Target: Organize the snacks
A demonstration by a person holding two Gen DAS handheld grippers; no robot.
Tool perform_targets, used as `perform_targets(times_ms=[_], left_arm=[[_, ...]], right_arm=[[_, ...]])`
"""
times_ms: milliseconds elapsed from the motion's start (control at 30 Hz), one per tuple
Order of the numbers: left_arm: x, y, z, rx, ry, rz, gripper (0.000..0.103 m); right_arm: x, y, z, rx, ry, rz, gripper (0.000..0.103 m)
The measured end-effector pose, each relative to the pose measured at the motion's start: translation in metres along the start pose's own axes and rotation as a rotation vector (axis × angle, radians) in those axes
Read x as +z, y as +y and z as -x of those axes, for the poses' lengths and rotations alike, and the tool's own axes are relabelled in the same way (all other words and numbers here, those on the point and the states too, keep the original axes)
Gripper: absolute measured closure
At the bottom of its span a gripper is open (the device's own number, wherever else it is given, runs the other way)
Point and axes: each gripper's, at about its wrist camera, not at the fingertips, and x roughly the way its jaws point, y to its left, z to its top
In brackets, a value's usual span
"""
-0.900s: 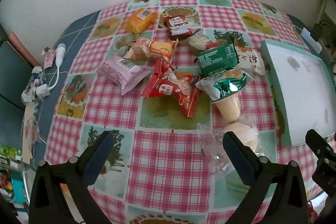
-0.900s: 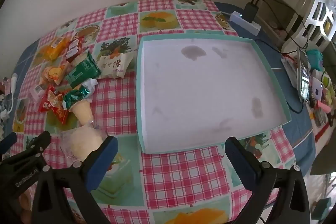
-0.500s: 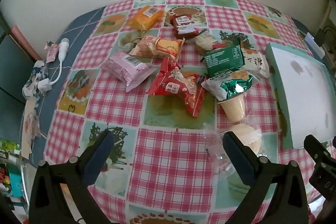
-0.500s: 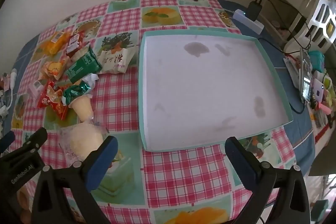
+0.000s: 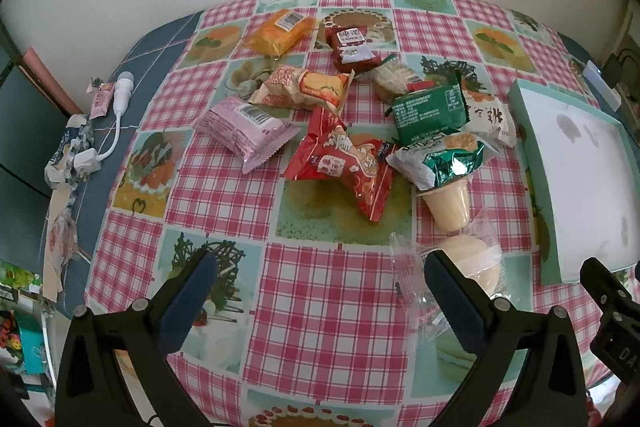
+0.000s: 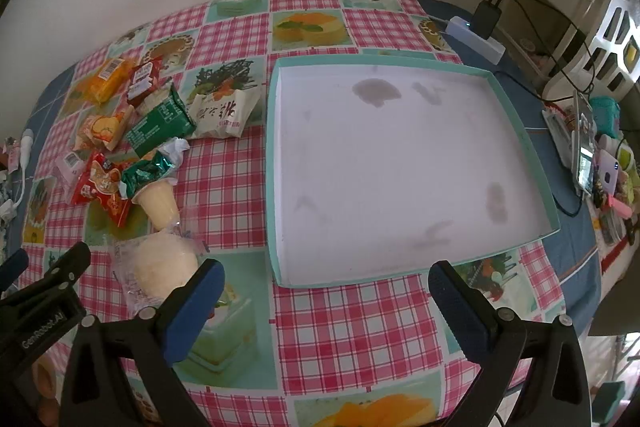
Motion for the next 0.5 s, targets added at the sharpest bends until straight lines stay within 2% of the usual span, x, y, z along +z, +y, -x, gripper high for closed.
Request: perform_targets(times_ms=[500], left_arm=[[-0.0013, 0.0008, -0.0011, -0.002, 0.001, -0.003, 0.0]], right_arm=[[-0.0001, 0.0021, -0.0015, -0.001, 0.006, 0.007, 0.0]])
